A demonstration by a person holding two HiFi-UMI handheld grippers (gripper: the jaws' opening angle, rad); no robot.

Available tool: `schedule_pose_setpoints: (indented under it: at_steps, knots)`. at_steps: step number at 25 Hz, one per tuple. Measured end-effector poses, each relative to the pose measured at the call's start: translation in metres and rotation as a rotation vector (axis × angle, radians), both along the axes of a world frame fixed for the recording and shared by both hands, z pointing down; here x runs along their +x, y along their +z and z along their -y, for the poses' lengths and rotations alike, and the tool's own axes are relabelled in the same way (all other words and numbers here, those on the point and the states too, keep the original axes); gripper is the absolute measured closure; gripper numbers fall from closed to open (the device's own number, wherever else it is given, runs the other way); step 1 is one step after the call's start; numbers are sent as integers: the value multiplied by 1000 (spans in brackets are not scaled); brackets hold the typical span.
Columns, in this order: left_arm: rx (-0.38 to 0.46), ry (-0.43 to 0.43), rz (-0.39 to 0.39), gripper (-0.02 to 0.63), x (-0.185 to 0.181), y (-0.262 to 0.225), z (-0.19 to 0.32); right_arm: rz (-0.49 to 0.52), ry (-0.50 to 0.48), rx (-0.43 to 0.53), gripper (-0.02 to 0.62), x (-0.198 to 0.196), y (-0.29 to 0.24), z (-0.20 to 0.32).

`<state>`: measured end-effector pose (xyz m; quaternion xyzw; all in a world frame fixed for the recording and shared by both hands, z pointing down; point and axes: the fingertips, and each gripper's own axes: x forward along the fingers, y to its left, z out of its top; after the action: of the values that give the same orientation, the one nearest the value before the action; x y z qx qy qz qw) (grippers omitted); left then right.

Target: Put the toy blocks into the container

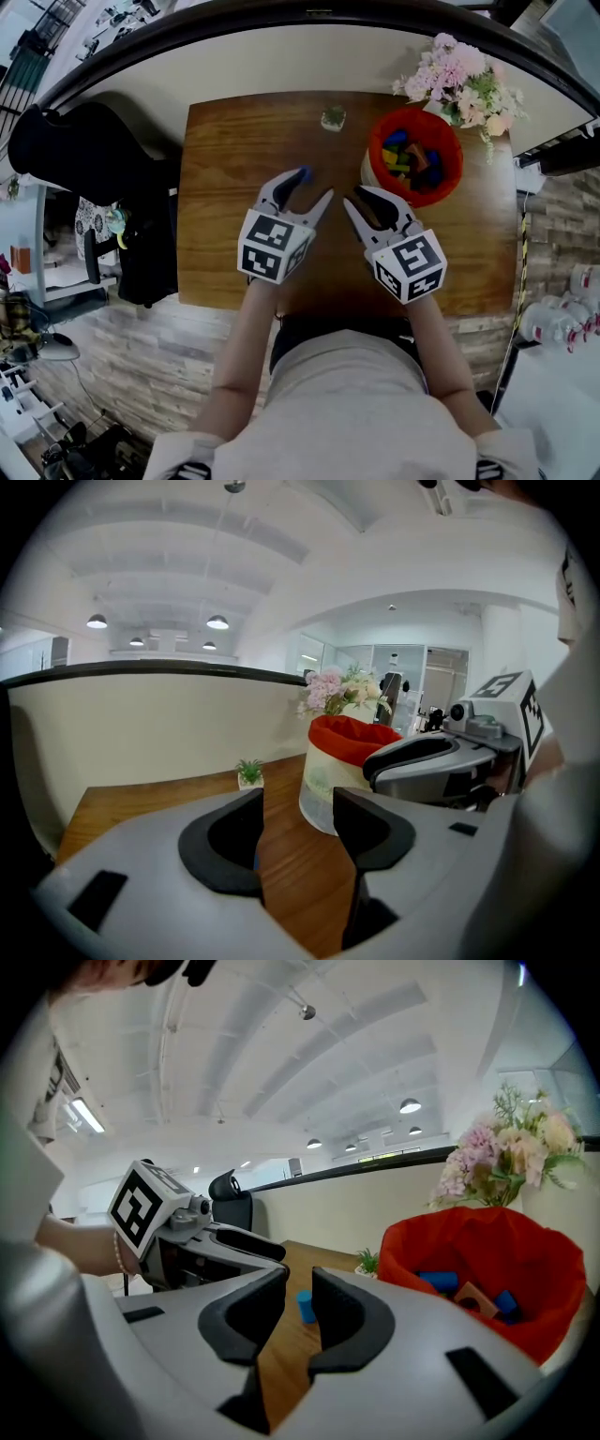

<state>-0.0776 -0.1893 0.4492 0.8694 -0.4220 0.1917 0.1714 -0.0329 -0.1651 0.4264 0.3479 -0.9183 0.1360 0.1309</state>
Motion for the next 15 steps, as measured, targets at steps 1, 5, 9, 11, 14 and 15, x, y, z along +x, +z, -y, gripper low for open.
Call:
schedule_pose_setpoints:
  at_steps: [1,5,9,11,14,15]
  knots:
    - [-9,-10,0,374,-4,4,0,-5,-11,-7,511,-4,3,0]
    - [-54,-39,2,374,-18,24,0,-28,-49,-50,511,-18,22,-2]
    - [-110,-54,-2,374,-24,50,1,-52,-57,-96,512,-24,45,1]
    - [-135,-54,-5,376,-24,61,0,-63,-57,-116,514,-26,54,1]
    - [-169,-57,-3,376,-25,77,2,-68,-60,-149,514,-31,67,0]
    - [-178,-58,-1,376,-26,82,4,-69,-60,-159,514,-33,72,1]
